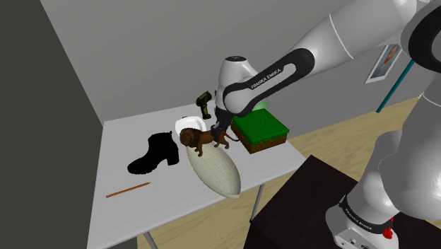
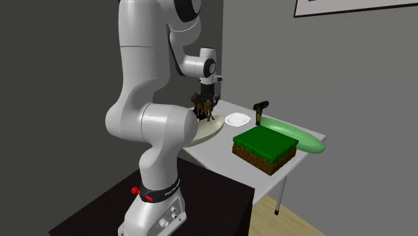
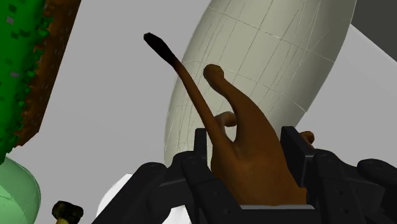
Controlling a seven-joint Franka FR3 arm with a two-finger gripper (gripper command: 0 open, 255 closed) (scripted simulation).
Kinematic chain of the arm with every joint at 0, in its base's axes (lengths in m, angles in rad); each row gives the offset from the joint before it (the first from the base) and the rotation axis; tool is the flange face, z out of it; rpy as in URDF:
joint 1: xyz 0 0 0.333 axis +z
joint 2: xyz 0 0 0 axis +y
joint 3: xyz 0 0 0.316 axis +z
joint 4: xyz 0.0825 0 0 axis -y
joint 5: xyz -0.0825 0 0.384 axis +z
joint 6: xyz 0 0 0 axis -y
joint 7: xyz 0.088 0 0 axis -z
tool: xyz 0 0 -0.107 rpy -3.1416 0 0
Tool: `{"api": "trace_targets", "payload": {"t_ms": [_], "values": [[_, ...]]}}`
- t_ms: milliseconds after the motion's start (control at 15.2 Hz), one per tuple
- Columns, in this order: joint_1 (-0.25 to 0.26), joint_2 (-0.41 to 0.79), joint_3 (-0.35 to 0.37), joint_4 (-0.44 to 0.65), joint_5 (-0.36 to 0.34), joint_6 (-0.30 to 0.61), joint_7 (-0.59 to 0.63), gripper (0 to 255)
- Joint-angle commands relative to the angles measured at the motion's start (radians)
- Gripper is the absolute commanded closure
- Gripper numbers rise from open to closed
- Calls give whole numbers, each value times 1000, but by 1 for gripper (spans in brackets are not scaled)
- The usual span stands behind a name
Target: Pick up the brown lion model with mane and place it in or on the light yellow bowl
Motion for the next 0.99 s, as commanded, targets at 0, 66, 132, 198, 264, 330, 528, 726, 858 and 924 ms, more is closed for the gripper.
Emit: {"api": "trace_targets", "payload": {"t_ms": [0, 66, 132, 198, 264, 330, 528, 726, 858, 924], "values": [[0, 20, 1, -4, 6, 26, -4, 255], [0, 30, 2, -8, 9, 39, -7, 255], [0, 40, 3, -11, 12, 52, -9, 255], [-1, 49, 3, -14, 15, 64, -12, 255], [-1, 60, 4, -16, 18, 77, -15, 255], [-2, 70, 5, -19, 22, 89, -18, 255], [-2, 81, 6, -21, 25, 103, -21, 255], [-2, 81, 6, -21, 25, 103, -21, 255], [-2, 81, 6, -21, 25, 103, -21, 255], [-2, 81, 6, -21, 25, 103, -21, 0]]}}
